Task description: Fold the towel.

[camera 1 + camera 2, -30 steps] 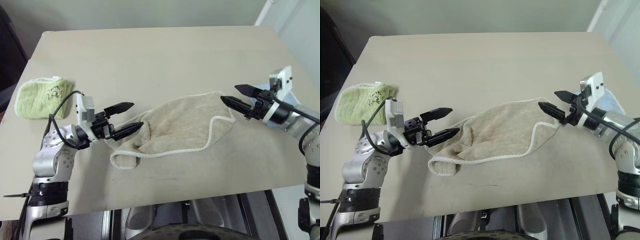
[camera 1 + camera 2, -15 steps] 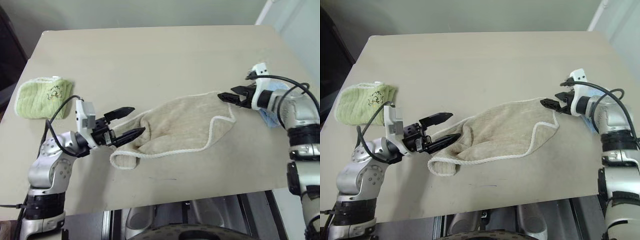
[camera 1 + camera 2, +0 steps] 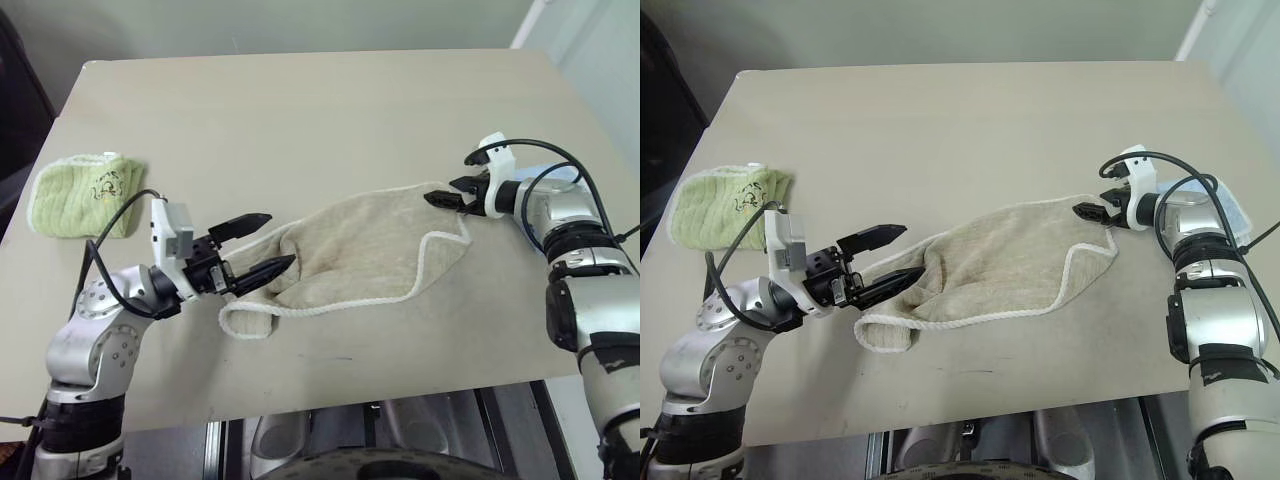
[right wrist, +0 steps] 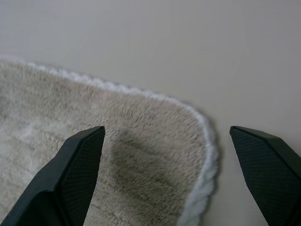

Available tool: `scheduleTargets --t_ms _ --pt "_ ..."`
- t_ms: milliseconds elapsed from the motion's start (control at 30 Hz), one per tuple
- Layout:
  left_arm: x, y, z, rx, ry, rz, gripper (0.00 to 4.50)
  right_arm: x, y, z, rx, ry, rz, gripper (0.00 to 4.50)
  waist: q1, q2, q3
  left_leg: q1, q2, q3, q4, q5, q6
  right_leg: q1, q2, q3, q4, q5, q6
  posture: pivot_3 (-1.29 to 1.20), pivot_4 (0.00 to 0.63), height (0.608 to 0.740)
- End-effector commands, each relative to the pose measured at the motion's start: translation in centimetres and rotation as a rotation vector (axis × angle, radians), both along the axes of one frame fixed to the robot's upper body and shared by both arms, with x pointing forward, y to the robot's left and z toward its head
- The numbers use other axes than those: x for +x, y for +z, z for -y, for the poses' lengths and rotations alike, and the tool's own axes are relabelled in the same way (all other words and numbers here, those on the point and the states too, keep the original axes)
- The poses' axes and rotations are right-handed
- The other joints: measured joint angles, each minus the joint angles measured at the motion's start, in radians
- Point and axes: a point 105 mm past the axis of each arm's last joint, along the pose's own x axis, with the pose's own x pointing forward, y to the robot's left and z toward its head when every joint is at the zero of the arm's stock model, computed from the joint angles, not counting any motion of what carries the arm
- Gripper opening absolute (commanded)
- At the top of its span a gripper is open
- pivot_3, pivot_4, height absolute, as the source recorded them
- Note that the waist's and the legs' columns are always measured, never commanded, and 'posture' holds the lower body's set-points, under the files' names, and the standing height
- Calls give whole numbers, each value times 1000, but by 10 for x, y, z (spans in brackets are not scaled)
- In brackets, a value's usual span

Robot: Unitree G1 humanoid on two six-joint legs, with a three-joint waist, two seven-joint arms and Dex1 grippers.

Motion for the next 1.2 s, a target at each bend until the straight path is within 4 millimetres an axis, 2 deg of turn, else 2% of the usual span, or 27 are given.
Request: scheduleTargets --t_ms 33,367,467,700,1033,1100,1200 --pt "-5 11 0 3 0 43 4493 2 8 -3 7 23 23 4500 0 0 0 0 0 0 0 0 0 0 0 0 0 0 0 0 150 703" --pt "-8 7 -3 9 15 39 4493 -1 8 -10 18 86 5 4500 -4 0 0 0 1 0 0 0 0 0 0 0 1 0 -1 0 150 703" --pt "-7 10 -5 -13 25 47 4500 0 9 -8 33 68 5 3869 -5 0 0 0 1 0 0 0 0 0 0 0 1 0 -1 0 150 703" --pt "-6 9 -8 3 25 51 4500 0 14 -7 41 75 23 1459 -5 0 0 0 1 0 0 0 -1 0 0 0 1 0 -1 0 150 703" --pt "-3 7 -7 7 17 59 4500 3 29 -2 49 70 76 1459 -5 0 0 0 1 0 0 0 -1 -1 0 0 2 0 -1 0 150 703" --pt "-3 5 -7 10 16 59 4500 3 33 -3 27 94 122 1459 -4 0 0 0 1 0 0 0 -1 -1 0 0 2 0 -2 0 150 703" --pt "-4 5 -6 7 16 59 4500 -3 31 -6 23 158 93 1459 -4 0 0 0 1 0 0 0 -1 -1 0 0 2 0 -2 0 150 703"
